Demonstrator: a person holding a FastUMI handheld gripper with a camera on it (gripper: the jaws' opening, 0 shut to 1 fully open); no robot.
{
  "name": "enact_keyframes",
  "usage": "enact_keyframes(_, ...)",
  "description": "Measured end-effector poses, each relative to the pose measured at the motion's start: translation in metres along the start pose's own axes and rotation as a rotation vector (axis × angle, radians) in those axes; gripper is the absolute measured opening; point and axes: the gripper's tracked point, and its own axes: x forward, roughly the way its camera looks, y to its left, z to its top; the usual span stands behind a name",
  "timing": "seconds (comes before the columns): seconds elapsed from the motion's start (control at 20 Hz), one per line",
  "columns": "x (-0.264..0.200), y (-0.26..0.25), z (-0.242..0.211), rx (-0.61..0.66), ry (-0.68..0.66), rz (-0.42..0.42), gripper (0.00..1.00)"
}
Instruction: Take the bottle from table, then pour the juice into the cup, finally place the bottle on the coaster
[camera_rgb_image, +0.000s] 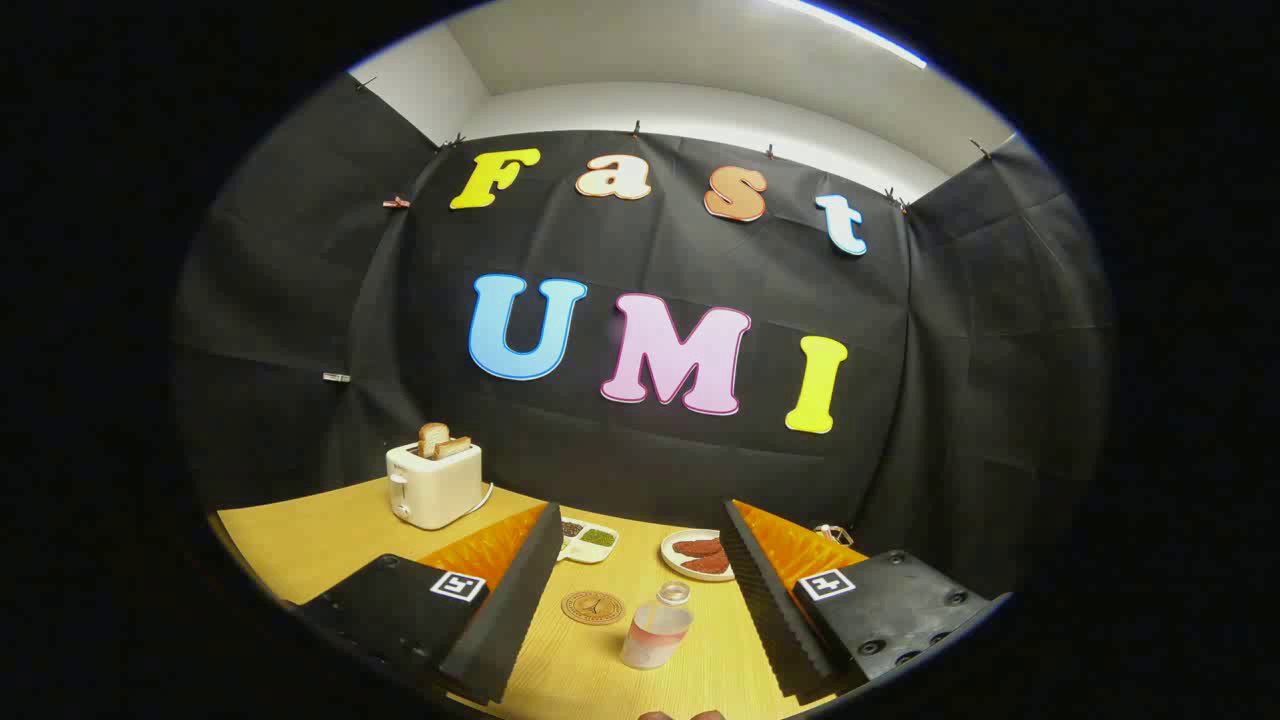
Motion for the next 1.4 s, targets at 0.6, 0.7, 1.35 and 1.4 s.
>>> enact_keyframes(0.6,-0.005,0.004,-0.013,0.036,0.035,-0.020,0.97)
enact_keyframes(0.7,-0.003,0.006,-0.014,0.040,0.033,-0.015,0.97)
enact_keyframes(1.35,0.026,-0.018,-0.058,0.030,0.134,-0.025,0.97)
enact_keyframes(1.4,0.032,-0.021,-0.062,0.029,0.137,-0.019,0.97)
